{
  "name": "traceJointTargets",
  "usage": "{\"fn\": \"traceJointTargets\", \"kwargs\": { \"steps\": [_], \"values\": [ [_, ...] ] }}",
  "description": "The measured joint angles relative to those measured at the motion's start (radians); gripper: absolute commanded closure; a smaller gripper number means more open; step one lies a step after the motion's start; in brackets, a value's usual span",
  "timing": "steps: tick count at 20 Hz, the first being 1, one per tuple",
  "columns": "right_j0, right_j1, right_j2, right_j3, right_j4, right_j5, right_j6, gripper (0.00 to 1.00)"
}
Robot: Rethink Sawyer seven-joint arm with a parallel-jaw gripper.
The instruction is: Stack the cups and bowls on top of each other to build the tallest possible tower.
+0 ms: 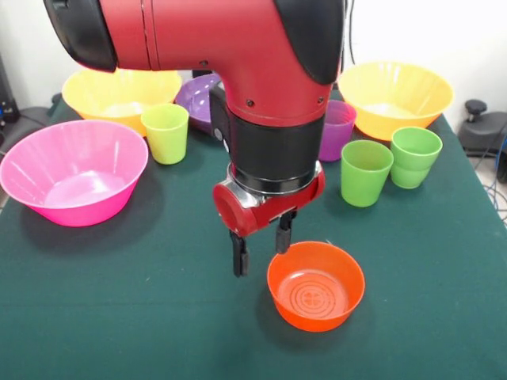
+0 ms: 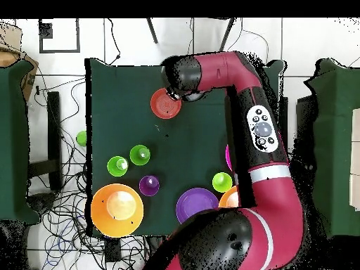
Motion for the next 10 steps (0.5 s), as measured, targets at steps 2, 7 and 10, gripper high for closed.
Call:
{"fn": "traceJointTargets", "kwargs": {
  "steps": [2,7,10],
  "values": [
    [0.0,0.001,-0.003,0.007,0.0,0.0,0.0,0.0],
    [0.0,0.023,-0.003,0.007,0.0,0.0,0.0,0.0],
    [0.0,0.044,-0.003,0.007,0.0,-0.001,0.0,0.0]
  ]
}}
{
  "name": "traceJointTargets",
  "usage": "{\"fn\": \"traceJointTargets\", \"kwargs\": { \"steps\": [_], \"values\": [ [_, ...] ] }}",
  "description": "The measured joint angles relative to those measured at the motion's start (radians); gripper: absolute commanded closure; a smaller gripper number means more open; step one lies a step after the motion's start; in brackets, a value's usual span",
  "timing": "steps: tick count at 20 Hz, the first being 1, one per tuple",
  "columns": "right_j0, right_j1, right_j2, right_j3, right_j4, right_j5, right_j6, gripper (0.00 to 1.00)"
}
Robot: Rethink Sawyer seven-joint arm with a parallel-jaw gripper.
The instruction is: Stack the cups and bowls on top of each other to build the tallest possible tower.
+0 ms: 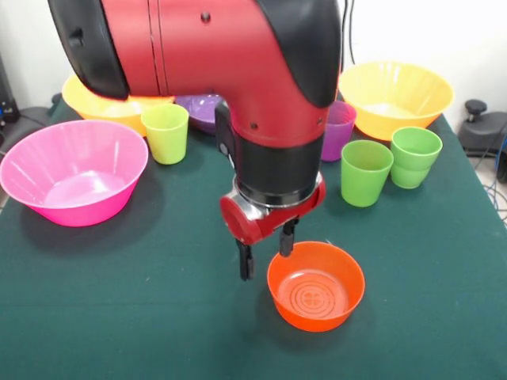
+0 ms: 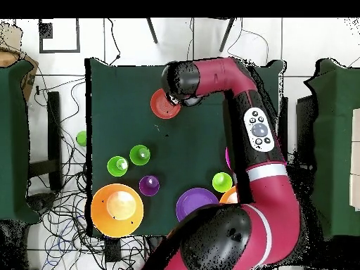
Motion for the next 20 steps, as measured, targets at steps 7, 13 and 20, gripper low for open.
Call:
{"fn": "traceJointTargets", "kwargs": {
  "steps": [7,13,20],
  "values": [
    [-0.007,0.069,0.0,0.021,0.0,-0.049,0.0,0.0],
    [-0.026,0.123,0.0,0.047,0.0,-0.112,0.0,0.0],
    [-0.041,0.142,0.0,0.052,0.012,-0.118,0.0,0.0]
  ]
}}
